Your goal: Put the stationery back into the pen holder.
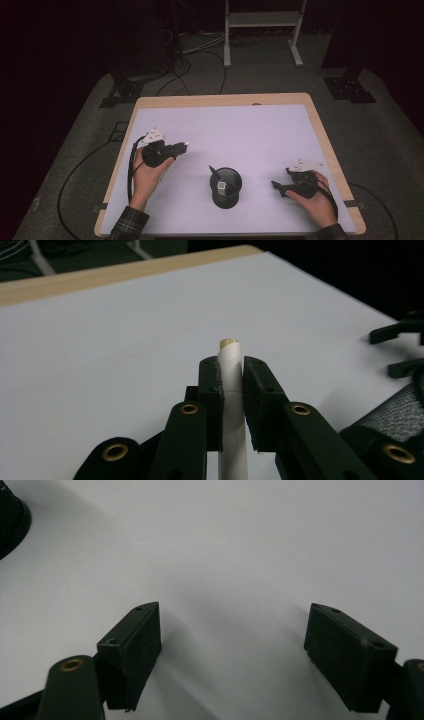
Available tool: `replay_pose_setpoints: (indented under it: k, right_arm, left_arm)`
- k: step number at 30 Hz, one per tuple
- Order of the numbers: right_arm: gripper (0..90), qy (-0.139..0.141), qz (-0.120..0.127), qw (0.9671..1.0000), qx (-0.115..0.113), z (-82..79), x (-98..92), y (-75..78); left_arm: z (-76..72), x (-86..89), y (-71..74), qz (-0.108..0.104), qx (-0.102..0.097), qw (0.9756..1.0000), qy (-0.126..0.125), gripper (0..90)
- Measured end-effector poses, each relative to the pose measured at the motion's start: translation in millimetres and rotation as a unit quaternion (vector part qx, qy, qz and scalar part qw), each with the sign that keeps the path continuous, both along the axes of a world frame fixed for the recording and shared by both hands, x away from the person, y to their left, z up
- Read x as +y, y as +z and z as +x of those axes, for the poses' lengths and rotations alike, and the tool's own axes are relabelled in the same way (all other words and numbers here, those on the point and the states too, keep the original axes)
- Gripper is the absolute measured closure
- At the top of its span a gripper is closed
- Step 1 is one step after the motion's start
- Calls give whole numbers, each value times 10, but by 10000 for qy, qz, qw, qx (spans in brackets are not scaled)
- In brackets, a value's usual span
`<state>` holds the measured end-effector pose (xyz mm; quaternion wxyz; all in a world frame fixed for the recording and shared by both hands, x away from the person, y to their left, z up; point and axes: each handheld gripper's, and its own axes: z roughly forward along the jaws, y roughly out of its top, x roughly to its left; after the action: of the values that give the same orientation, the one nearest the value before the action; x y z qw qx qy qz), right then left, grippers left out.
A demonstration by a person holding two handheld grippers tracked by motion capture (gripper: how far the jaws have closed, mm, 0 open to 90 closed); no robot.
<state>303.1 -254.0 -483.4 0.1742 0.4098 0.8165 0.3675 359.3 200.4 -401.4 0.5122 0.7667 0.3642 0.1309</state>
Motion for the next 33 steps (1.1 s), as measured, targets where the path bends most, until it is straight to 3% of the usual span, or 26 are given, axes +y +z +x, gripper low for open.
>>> replay_pose_setpoints:
  k: [6,14,21,33]
  right_arm:
    - [215,2,0,10000,-4,1,-1,0]
    - [215,-1,2,10000,0,0,0,0]
    - [215,4,-2,10000,-7,0,0,-1]
    - [215,-7,4,10000,2,-1,1,0]
  left_arm:
    - [-73,-61,168,-199,-187,9994,-205,788]
    - [-164,-165,373,-508,-372,9967,-517,787]
    - [-191,-269,484,-546,-499,9946,-729,787]
    - [-267,-471,672,-812,-681,9879,-1131,787]
